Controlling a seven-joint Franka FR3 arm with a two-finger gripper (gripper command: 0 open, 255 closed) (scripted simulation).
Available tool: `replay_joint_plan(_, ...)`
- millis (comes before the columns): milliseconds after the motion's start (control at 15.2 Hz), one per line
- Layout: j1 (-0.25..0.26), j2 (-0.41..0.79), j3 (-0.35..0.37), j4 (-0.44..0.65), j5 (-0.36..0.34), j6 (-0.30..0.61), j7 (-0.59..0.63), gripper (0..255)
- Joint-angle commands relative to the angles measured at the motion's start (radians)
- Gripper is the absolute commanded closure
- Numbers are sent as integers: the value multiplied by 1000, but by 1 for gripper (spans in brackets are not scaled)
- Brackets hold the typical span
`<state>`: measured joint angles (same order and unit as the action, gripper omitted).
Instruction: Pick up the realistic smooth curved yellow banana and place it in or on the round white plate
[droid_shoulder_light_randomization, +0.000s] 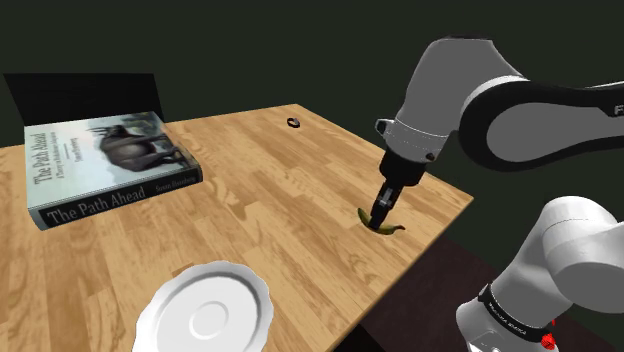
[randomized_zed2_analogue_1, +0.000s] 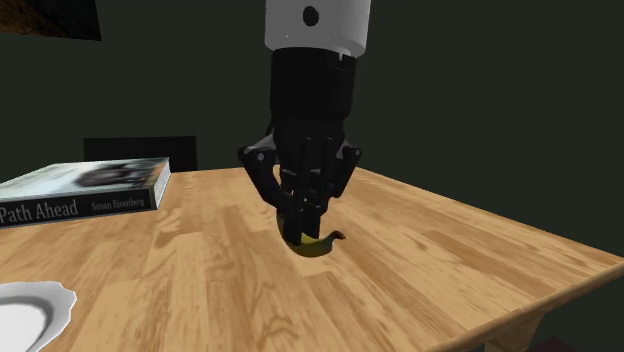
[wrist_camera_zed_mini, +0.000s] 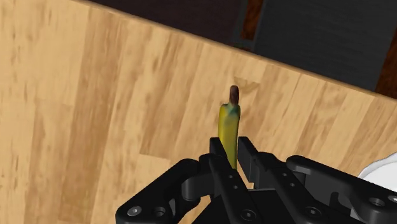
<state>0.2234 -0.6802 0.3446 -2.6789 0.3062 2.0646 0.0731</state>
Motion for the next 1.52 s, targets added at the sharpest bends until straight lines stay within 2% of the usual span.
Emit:
replay_joint_plan(0,5,63,44,58,9,13,49,255)
replay_joint_plan(330,-5,229,153,198,-5,58,168,255)
replay_joint_plan(660,-29,407,262,360,-76,86,308,255)
replay_joint_plan(924,-42,569,340,506,-183,90,442,255)
replay_joint_plan(1122,-29,704,382,629,-291,77,553,255)
replay_joint_plan(1254,-2,799,395,718,-369,57,626,255)
replay_joint_plan(1452,65,939,392,866,-478,12,720,255)
